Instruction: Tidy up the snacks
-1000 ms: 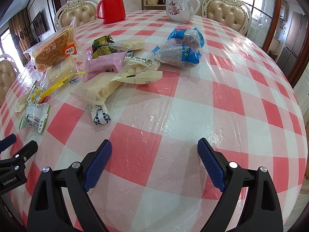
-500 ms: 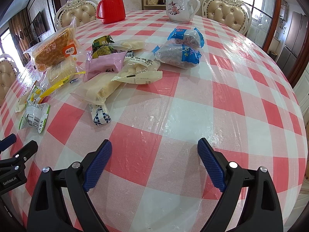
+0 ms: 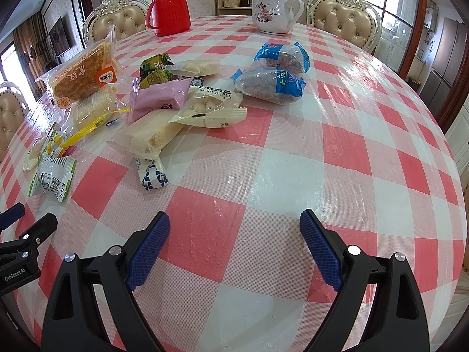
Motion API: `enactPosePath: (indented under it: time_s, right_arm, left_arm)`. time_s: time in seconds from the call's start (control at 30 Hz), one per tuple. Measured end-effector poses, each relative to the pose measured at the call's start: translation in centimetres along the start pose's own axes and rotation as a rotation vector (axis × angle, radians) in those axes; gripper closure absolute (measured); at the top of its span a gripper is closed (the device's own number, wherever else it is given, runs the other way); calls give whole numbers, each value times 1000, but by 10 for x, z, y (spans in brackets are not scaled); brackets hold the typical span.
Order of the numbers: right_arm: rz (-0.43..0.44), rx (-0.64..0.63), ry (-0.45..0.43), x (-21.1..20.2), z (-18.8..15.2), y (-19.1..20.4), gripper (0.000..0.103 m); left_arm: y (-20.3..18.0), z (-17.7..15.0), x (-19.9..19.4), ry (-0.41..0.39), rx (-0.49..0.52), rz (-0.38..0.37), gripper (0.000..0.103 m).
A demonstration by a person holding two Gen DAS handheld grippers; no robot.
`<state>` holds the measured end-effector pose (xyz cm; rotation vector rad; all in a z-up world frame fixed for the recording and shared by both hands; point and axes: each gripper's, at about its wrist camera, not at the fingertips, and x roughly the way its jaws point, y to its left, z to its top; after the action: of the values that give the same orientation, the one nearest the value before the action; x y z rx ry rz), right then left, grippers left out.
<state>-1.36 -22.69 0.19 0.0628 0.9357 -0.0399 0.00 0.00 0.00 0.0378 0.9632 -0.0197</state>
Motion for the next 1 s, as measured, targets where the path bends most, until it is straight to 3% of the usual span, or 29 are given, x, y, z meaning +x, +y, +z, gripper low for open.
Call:
enactPosePath:
  time_s: [1.0]
  right_arm:
    - [2,3,-1,0,1,-2,15]
  left_arm:
    - [1,-1,0,1,-13,8,1]
